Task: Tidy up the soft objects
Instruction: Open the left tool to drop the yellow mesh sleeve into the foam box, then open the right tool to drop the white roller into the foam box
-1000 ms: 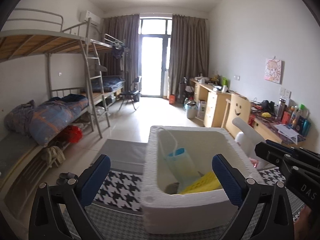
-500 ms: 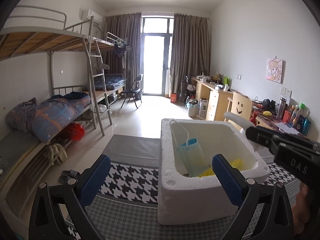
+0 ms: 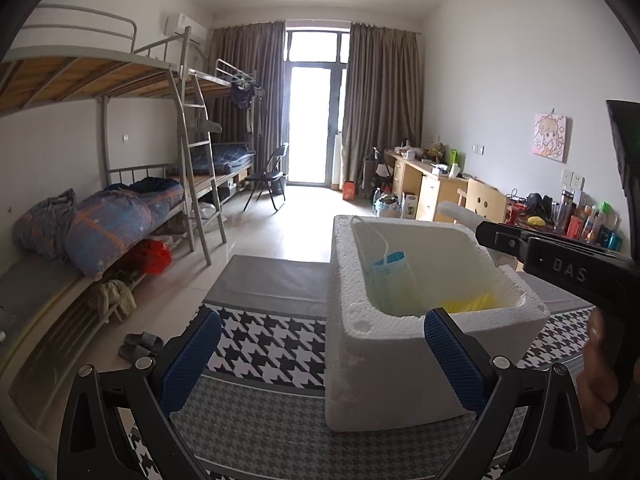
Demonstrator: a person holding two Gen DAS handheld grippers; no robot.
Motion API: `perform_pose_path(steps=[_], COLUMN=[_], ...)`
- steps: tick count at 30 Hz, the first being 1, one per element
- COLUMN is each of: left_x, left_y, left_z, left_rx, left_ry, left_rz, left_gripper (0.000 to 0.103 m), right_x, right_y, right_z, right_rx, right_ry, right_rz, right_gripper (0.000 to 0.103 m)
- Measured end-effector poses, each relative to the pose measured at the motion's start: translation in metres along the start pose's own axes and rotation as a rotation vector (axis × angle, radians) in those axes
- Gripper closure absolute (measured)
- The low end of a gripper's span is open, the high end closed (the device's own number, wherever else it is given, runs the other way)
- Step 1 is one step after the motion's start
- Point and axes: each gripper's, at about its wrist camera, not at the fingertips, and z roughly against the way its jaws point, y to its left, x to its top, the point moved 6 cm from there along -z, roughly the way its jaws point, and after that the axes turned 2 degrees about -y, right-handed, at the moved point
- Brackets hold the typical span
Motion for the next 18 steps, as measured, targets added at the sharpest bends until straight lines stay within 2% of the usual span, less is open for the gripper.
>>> perform_pose_path(steps=[2,3,5,7,9,18], left_x=[0.0,0.0,-0.001,0.0,-0.001,-0.004], left_y=[0.003,0.004,0.005,0.007,0.008,0.005], left_z=[0.001,0.001,0.003,0.004,0.006,0.019], left_rx=[0.004,0.005,0.005,0.009,0.012,0.01], left_ry=[-0.001,0.0,0.001,-0.006,-0.01,-0.02], left_rz=[0.009,0.014,0.016,0.011,0.013,0.019], left_gripper=[0.001,0.001,0.001,0.001,0.001,0.001], right_x=[0.0,0.0,-0.001,-0.004,-0.006,-0.008], right_y=[0.0,-0.001,-0.005,-0.009,-0.012,-0.012], right_z=[-0.004,-0.006,-0.009,-0.012,-0.011,0.01], right_rx=[-0.002,-0.009,-0.035,-0.02,-0.006,0.01], right_ry=[0.003,0.001,0.005,0.032,0.037,0.02], right_rz=[0.002,0.005,0.001,-0.012,-0.031,-0.039], right_gripper=[0.082,0.077,0.073,0.051,0.041,0.038])
